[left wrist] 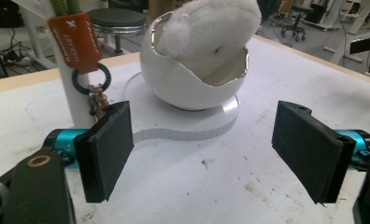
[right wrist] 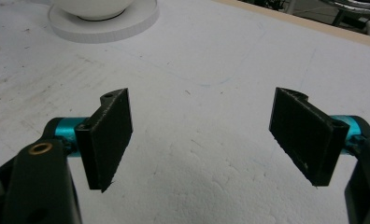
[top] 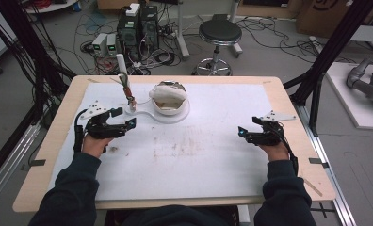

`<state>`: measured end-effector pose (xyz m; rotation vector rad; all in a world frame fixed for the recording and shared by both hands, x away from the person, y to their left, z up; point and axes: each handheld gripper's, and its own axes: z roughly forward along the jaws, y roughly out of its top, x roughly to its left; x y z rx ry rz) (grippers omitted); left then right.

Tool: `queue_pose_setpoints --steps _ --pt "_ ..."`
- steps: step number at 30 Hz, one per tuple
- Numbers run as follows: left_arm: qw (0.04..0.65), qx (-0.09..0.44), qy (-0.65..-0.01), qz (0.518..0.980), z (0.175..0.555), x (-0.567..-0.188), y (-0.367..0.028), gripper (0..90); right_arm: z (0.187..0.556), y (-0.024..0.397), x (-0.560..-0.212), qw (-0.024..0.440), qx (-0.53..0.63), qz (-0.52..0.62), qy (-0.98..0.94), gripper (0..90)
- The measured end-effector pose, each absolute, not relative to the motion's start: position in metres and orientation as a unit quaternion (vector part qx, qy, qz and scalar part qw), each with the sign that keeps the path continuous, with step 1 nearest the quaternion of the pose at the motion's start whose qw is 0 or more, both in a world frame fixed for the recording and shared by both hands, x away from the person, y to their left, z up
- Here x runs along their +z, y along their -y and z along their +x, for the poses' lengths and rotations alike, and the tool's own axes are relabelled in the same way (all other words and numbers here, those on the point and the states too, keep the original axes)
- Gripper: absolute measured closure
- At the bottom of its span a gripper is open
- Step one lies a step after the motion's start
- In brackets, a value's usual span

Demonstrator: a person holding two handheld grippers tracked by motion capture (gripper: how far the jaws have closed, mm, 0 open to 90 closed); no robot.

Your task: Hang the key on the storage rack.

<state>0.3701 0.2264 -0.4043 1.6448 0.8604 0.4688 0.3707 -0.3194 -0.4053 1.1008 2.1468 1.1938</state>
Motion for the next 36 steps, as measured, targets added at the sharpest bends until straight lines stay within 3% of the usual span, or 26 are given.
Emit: queue_pose_setpoints --steps 8,36 --pt "0.577 0.223 -0.385 0.685 0.361 -0.41 -0.237 20.4 0.372 0.313 -0.401 0.231 0.429 0.388 -0.782 21.8" --pt "0.566 0.221 -0.393 0.69 0.363 -0.414 -0.239 21.8 0.375 0.314 -0.403 0.226 0.429 0.397 -0.78 21.8"
